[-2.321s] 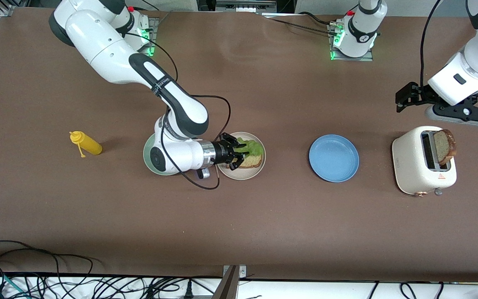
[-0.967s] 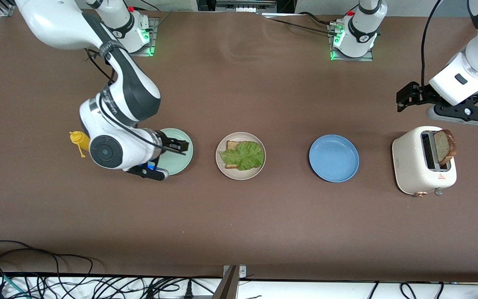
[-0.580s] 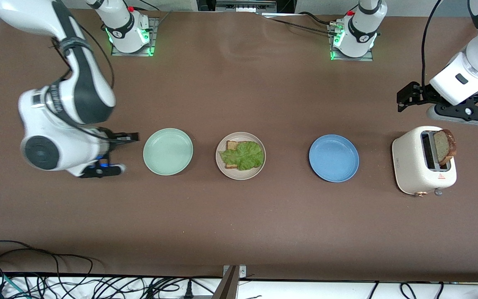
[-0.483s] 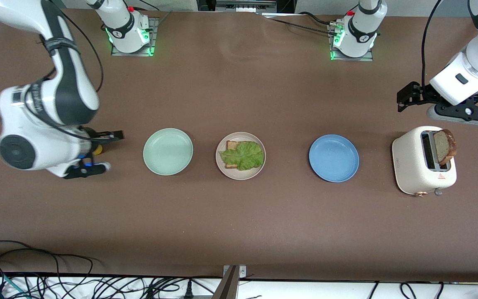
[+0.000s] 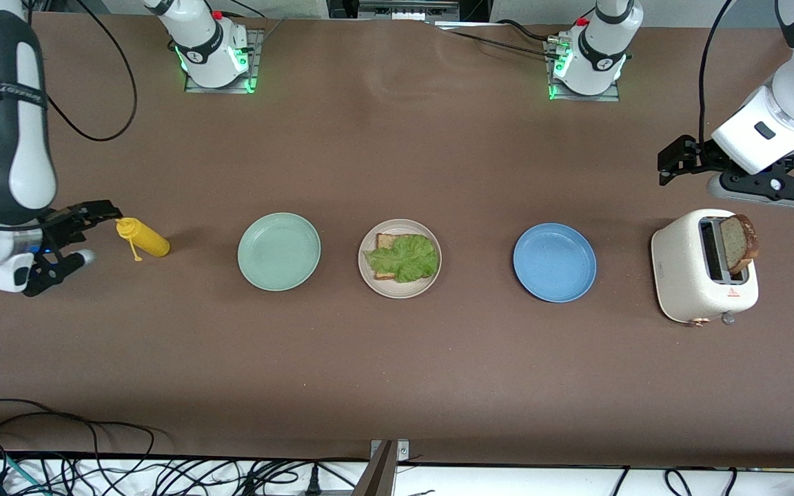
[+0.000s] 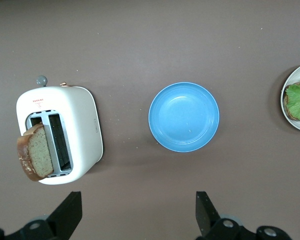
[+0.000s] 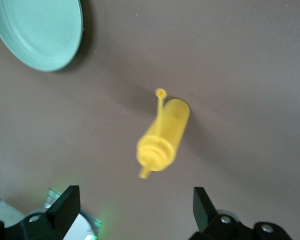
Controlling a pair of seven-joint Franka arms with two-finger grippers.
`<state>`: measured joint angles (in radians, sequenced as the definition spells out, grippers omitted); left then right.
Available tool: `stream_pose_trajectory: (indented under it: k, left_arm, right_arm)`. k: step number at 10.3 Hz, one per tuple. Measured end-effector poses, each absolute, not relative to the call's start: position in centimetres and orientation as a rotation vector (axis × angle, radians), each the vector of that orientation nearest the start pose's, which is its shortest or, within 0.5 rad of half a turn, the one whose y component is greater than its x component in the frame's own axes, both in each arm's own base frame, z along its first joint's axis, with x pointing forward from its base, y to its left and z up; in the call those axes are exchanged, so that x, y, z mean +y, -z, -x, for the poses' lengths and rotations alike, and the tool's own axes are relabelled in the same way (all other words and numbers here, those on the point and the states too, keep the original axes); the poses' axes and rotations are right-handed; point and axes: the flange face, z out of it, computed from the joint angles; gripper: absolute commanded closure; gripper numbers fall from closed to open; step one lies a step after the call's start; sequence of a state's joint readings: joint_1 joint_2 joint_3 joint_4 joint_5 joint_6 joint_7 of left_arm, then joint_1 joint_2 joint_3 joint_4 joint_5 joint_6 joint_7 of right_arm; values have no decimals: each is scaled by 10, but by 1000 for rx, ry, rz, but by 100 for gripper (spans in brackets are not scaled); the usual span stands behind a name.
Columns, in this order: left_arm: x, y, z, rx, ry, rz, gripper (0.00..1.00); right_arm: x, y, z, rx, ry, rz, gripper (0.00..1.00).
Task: Make sandwich on beige plate with both arms
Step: 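Move the right gripper back to the yellow bottle and open it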
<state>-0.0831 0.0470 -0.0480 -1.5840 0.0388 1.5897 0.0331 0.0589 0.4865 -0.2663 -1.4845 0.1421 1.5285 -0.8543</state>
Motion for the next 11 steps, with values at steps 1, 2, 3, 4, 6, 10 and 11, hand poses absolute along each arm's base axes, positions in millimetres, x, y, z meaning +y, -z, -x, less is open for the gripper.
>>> stream_pose_trajectory:
  k: [1, 2, 3, 4, 6, 10, 11]
  left_arm:
    - [-72, -594, -565, 262, -61, 3091, 0]
    - [-73, -594, -564, 266, -61, 3091, 0]
    - [-74, -594, -564, 269, -61, 3091, 0]
    - [-75, -593, -564, 270, -61, 3091, 0]
    - [-75, -593, -564, 272, -61, 3091, 0]
    - [-76, -594, -564, 277, -59, 3090, 0]
    - [-77, -596, -562, 279, -59, 3090, 0]
  right_arm:
    - [-121, -360, -627, -982, -449, 2654, 0]
    - [-147, -347, -620, -1076, -378, 2589, 0]
    - [-167, -335, -613, -1175, -291, 2516, 0]
    - [-180, -325, -607, -1274, -190, 2422, 0]
    - [-204, -297, -593, -1421, -12, 2225, 0]
    - [-224, -229, -577, -1543, 185, 1986, 0]
    - [-224, -218, -576, -1584, 232, 1932, 0]
